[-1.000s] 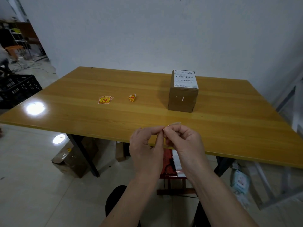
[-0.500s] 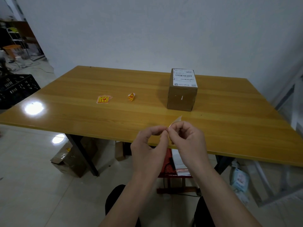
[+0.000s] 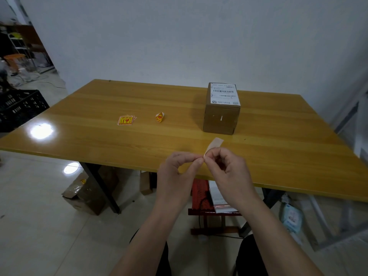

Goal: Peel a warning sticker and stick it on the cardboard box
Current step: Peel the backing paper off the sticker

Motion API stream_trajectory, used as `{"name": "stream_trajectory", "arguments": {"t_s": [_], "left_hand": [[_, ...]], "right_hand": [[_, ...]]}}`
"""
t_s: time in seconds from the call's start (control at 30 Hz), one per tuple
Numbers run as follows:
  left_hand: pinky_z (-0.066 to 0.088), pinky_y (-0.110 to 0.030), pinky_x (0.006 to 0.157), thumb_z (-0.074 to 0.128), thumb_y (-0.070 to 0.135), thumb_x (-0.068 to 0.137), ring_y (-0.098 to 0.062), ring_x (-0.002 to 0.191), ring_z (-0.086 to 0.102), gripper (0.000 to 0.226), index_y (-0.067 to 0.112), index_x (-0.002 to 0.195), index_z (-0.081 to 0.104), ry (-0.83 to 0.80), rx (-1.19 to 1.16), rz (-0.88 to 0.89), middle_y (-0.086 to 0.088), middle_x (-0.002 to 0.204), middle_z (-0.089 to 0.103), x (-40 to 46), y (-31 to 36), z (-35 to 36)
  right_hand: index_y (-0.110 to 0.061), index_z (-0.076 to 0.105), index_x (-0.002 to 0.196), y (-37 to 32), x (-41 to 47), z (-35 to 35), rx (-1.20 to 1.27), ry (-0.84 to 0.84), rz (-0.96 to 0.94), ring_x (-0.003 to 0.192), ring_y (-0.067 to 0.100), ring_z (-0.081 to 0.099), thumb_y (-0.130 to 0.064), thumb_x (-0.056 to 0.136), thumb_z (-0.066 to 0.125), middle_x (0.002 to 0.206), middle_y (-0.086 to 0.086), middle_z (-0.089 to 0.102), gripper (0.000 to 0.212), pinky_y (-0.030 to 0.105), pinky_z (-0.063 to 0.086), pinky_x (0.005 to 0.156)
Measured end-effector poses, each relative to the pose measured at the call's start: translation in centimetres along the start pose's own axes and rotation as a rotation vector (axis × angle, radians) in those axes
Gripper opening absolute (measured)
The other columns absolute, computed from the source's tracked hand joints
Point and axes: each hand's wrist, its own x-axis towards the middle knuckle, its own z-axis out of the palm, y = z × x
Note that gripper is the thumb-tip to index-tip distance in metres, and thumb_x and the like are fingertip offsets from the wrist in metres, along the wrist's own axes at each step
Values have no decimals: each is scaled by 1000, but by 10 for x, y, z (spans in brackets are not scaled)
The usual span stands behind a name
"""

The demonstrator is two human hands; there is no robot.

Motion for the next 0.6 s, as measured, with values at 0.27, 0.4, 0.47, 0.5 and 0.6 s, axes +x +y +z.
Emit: {"name": "stream_trajectory", "arguments": {"t_s": [0.27, 0.4, 0.47, 0.5, 0.6], "left_hand": [[41, 1, 69, 69, 17, 81, 10, 83, 59, 8, 24, 77, 74, 62, 17, -29, 10, 84, 70, 0, -2, 5], [49, -9, 68, 70, 18, 79, 0, 80, 66, 6, 21, 78, 76, 93, -76, -116, 7, 81, 74, -1, -3, 7], [50, -11, 66, 69, 16, 78, -2, 77, 66, 7, 19, 76, 75, 110, -123, -159, 5, 78, 74, -1, -3, 7], [49, -11, 65, 69, 14, 78, -3, 75, 66, 8, 18, 74, 75, 126, -140, -178, 4, 77, 74, -1, -3, 7], [48, -17, 67, 68, 11, 78, -5, 71, 62, 9, 16, 72, 74, 178, -172, -223, 0, 76, 73, 0, -4, 7]], "right_hand": [[-12, 61, 80, 0, -2, 3, -35, -6, 6, 64, 3, 48, -14, 89, 59, 71, -5, 56, 10, 17, 43, 60], [-13, 60, 77, -3, -4, 6, 25, -14, 39, 62, 3, 46, -11, 89, 59, 70, -2, 55, 12, 17, 42, 58], [-14, 59, 74, -3, -4, 6, 63, -16, 55, 61, 4, 46, -9, 88, 59, 69, -1, 54, 15, 18, 42, 57], [-15, 59, 72, -3, -4, 6, 76, -15, 60, 61, 4, 46, -8, 87, 60, 68, -2, 54, 16, 18, 42, 57], [-16, 59, 70, -3, -4, 5, 93, -9, 72, 59, 3, 45, -7, 86, 60, 66, -3, 53, 18, 15, 41, 56]]}}
